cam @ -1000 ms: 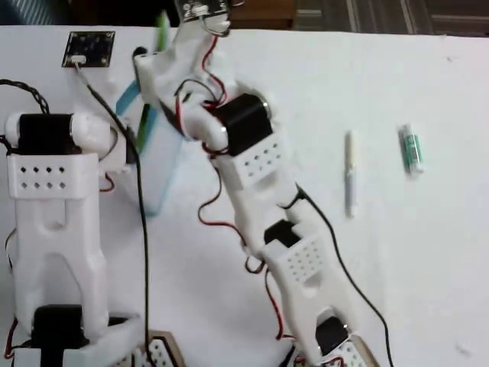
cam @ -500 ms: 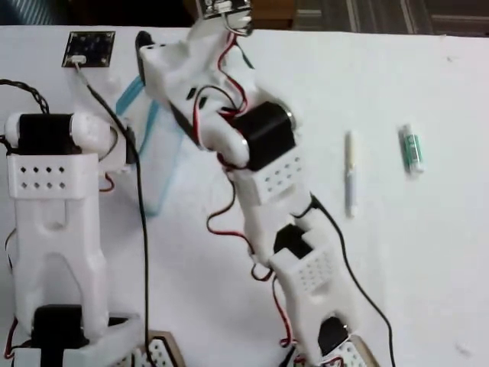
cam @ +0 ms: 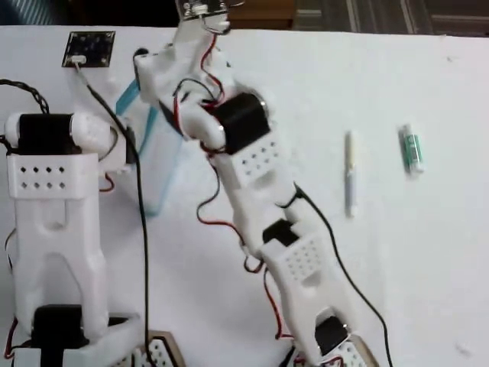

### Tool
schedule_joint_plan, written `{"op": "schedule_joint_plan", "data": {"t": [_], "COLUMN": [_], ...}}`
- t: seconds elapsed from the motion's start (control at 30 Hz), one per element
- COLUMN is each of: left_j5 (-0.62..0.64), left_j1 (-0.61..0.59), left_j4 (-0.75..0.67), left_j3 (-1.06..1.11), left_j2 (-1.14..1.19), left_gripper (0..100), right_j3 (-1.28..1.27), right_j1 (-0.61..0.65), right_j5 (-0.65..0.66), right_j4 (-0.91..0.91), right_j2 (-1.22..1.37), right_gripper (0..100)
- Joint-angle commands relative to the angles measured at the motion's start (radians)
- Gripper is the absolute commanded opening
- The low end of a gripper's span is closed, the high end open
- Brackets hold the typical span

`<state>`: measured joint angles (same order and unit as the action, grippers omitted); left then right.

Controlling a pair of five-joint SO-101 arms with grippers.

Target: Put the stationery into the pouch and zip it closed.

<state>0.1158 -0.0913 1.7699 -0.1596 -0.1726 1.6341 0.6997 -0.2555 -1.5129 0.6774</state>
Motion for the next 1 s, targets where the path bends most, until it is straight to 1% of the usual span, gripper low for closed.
{"op": "schedule_joint_plan", "data": {"t": [0.0,0.1,0.2,0.23,0.37,0.43,0.5,0.53,0.57,0.63,0.7,0.77,0.83,0.97], "left_j5": [-0.003,-0.003,-0.003,-0.003,-0.003,-0.003,-0.003,-0.003,-0.003,-0.003,-0.003,-0.003,-0.003,-0.003], "left_j1": [-0.018,-0.018,-0.018,-0.018,-0.018,-0.019,-0.018,-0.016,-0.016,-0.016,-0.018,-0.019,-0.021,-0.021], "left_j4": [0.003,0.003,0.003,0.003,0.003,0.003,0.003,0.003,0.003,0.002,0.002,0.002,0.002,0.002], "left_j3": [0.014,0.014,0.014,0.014,0.014,0.012,0.014,0.014,0.014,0.014,0.014,0.014,0.014,0.014], "left_j2": [0.104,0.104,0.104,0.104,0.104,0.102,0.104,0.104,0.104,0.104,0.104,0.104,0.104,0.104], "left_gripper": [2,2,2,2,2,2,2,2,2,2,2,2,2,2], "right_j3": [0.035,0.034,0.031,0.031,-0.02,-0.104,-0.213,-0.265,-0.316,-0.377,-0.388,-0.374,-0.353,-0.341], "right_j1": [-0.027,-0.102,-0.249,-0.308,-0.527,-0.633,-0.733,-0.762,-0.785,-0.811,-0.816,-0.814,-0.802,-0.789], "right_j5": [-0.015,-0.014,-0.006,0.026,0.255,0.299,0.305,0.315,0.33,0.351,0.359,0.361,0.362,0.407], "right_j4": [0.004,0.001,-0.021,-0.047,-0.211,-0.257,-0.248,-0.248,-0.248,-0.246,-0.243,-0.213,-0.168,-0.108], "right_j2": [-0.059,-0.145,-0.22,-0.223,-0.154,-0.09,-0.024,0.008,0.041,0.108,0.171,0.226,0.28,0.384], "right_gripper": [12.4,14.0,14.1,14.3,14.5,14.5,14.6,14.7,15.9,21.4,28.6,33.3,33.2,29.3]}}
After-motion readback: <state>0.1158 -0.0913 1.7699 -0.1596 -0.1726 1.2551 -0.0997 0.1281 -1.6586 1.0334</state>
